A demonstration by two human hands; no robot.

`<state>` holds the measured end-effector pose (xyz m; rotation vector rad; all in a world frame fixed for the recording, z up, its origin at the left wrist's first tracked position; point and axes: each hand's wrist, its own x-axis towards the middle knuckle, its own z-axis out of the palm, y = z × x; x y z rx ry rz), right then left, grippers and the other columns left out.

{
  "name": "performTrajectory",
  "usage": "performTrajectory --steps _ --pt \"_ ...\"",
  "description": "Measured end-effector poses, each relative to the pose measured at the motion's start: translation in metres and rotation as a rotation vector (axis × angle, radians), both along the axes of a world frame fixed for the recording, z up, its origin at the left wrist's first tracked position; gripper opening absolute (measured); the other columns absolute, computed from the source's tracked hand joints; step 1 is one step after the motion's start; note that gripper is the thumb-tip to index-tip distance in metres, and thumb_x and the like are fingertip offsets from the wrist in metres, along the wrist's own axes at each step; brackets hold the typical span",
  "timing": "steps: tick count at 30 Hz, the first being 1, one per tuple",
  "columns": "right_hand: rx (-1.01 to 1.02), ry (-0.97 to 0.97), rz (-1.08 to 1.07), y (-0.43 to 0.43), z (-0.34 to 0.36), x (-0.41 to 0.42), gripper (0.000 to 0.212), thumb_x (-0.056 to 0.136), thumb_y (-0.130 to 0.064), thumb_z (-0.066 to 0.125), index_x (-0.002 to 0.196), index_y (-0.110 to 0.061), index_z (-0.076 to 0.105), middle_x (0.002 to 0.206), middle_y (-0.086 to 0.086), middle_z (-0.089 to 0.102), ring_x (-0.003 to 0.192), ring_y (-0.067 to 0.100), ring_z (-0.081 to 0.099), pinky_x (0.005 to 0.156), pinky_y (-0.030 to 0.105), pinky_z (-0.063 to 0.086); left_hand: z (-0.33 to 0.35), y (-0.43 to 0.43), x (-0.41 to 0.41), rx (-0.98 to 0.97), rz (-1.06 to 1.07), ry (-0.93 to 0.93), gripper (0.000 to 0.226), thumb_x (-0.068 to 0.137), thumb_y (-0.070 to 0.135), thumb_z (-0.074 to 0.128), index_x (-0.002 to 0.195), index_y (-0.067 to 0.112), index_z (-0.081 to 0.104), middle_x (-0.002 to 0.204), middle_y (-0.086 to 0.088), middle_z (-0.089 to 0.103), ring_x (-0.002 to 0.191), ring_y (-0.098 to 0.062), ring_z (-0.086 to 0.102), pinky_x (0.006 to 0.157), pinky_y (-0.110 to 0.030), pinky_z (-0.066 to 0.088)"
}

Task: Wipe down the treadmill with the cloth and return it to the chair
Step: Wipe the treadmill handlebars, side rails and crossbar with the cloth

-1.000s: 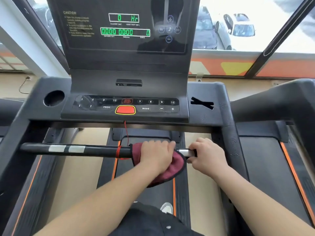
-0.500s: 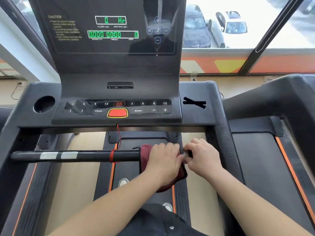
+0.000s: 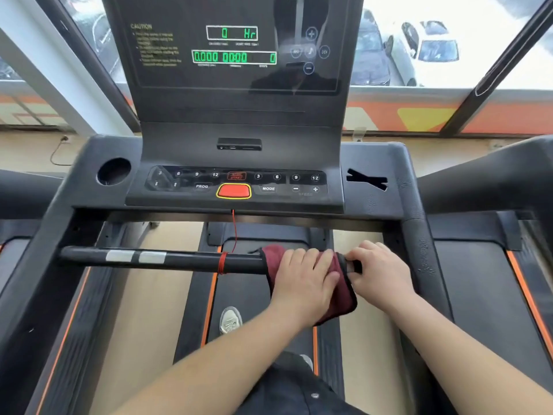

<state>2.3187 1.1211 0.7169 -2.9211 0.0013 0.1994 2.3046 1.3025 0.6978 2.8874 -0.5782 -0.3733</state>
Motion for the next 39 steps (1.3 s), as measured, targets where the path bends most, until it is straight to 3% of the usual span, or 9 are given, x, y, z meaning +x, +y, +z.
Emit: performTrajectory --steps 4,10,13,19,25,28,34,37,39 --pt "-0.012 0.055 0.015 0.002 0.003 0.001 0.03 0.077 -0.044 0.078 0.104 -0.035 0.07 0.093 -0.014 0.056 0.101 0.011 0.05 0.076 0.029 0.045 -0.016 0.03 -0.03 -0.086 -0.03 -0.069 0.066 0.101 0.056 0.036 0.156 0.02 0.037 0.16 -0.011 0.036 0.149 -0.034 0.028 0.122 -0.049 0.014" --pt "-0.026 0.064 0.006 0.005 0.01 0.002 0.037 0.077 -0.048 0.079 0.11 -0.035 0.07 0.097 -0.014 0.057 0.103 0.011 0.05 0.076 0.028 0.044 0.025 0.005 0.059 0.046 0.107 0.276 0.064 0.103 0.061 0.013 0.121 0.027 0.065 0.124 -0.009 0.068 0.116 -0.034 0.061 0.093 -0.042 0.045" --pt "-0.036 0.074 -0.012 0.008 0.01 0.001 0.035 0.078 -0.046 0.078 0.11 -0.035 0.069 0.1 -0.014 0.057 0.105 0.012 0.05 0.076 0.03 0.045 0.013 0.01 0.038 0.084 0.082 0.029 0.054 0.104 0.055 0.019 0.114 0.026 0.064 0.114 -0.006 0.069 0.106 -0.034 0.06 0.086 -0.045 0.041" --pt "-0.104 0.123 0.009 0.015 0.014 0.001 0.02 0.084 -0.038 0.069 0.102 -0.032 0.064 0.099 -0.011 0.052 0.102 0.015 0.048 0.073 0.033 0.049 -0.036 0.076 -0.014 -0.013 -0.045 -0.254 0.061 0.1 0.049 0.04 0.153 0.018 0.041 0.145 -0.009 0.049 0.134 -0.035 0.044 0.121 -0.05 0.02" --pt "-0.103 0.146 0.004 0.014 0.017 0.006 0.023 0.082 -0.038 0.071 0.103 -0.033 0.065 0.1 -0.011 0.054 0.104 0.016 0.049 0.075 0.034 0.049 0.02 0.047 0.039 0.233 0.199 0.036 0.077 0.098 0.07 0.008 0.104 0.021 0.067 0.099 -0.008 0.069 0.089 -0.032 0.058 0.082 -0.044 0.038" --pt "-0.101 0.146 0.004 0.015 0.017 0.006 0.024 0.082 -0.039 0.073 0.104 -0.033 0.066 0.101 -0.011 0.054 0.106 0.016 0.049 0.076 0.034 0.049 0.025 0.026 0.048 0.233 0.269 0.127 0.093 0.094 0.076 0.0 0.097 0.016 0.071 0.095 -0.009 0.071 0.086 -0.03 0.058 0.082 -0.044 0.037" --pt "-0.038 -0.003 0.011 0.008 0.005 -0.008 0.027 0.075 -0.038 0.08 0.099 -0.03 0.069 0.09 -0.012 0.054 0.093 0.016 0.051 0.063 0.029 0.039 -0.019 0.028 -0.036 0.018 0.108 -0.117 0.082 0.096 0.065 0.034 0.155 0.008 0.036 0.155 -0.014 0.039 0.145 -0.04 0.033 0.122 -0.058 0.016" --pt "-0.037 -0.079 0.095 0.008 0.001 -0.02 0.028 0.067 -0.029 0.088 0.086 -0.021 0.069 0.082 -0.007 0.059 0.079 0.023 0.058 0.055 0.028 0.041 -0.015 -0.004 -0.008 0.05 0.078 -0.066 0.063 0.101 0.052 0.029 0.151 0.015 0.037 0.145 -0.007 0.049 0.134 -0.034 0.044 0.118 -0.053 0.021" --pt "-0.005 -0.05 0.08 0.005 0.008 -0.017 0.019 0.078 -0.029 0.078 0.089 -0.02 0.066 0.089 -0.006 0.062 0.089 0.024 0.061 0.061 0.032 0.047 -0.001 -0.025 0.027 0.088 -0.091 0.022 0.042 0.106 0.045 0.026 0.135 0.022 0.045 0.131 -0.004 0.057 0.118 -0.032 0.054 0.097 -0.048 0.039"
